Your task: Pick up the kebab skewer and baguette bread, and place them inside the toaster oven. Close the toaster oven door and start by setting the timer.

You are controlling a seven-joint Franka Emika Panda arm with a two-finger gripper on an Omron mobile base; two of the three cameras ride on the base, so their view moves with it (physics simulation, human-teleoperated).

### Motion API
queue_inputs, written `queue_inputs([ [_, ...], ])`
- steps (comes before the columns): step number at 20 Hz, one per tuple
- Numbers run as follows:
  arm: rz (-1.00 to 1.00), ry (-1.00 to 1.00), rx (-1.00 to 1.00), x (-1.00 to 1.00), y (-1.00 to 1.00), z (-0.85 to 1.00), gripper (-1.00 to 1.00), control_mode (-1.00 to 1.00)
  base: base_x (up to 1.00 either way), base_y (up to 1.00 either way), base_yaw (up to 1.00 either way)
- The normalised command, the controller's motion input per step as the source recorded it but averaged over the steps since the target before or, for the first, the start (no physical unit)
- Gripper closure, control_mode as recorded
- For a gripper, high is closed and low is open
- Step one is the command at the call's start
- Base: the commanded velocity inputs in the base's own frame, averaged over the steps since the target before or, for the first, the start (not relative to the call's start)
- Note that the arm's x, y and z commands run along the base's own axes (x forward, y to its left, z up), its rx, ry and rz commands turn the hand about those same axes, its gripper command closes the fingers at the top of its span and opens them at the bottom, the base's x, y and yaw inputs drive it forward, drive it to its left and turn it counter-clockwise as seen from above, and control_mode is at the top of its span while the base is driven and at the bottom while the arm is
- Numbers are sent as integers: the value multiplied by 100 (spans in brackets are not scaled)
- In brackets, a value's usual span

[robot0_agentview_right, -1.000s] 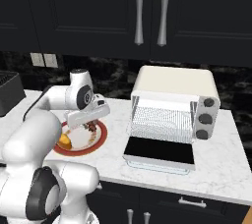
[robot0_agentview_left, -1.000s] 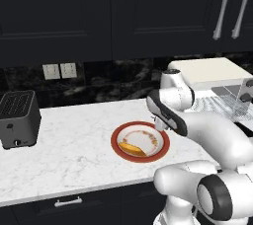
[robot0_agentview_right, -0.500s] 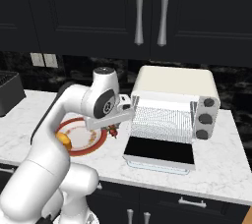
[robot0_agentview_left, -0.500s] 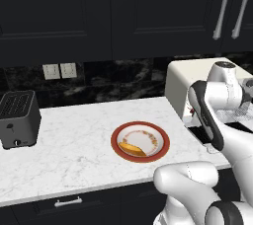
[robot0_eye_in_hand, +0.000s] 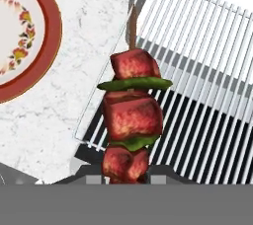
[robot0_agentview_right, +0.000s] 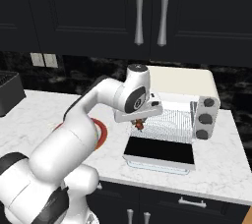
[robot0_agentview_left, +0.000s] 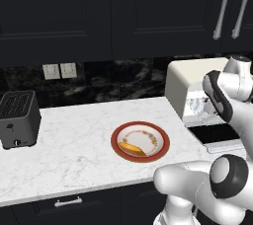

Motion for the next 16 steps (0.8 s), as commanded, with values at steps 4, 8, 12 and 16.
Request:
queue_inputs([
  [4,-10,0,7,23,-6,-35,100,-100,0,0,0],
  [8,-8,0,3,37,-3,-36,100,-100,0,0,0],
  [12,-4,0,0,25,-28,-35,100,-100,0,0,0],
  [16,-2,0,0,2,-12,-27,100,-100,0,0,0],
])
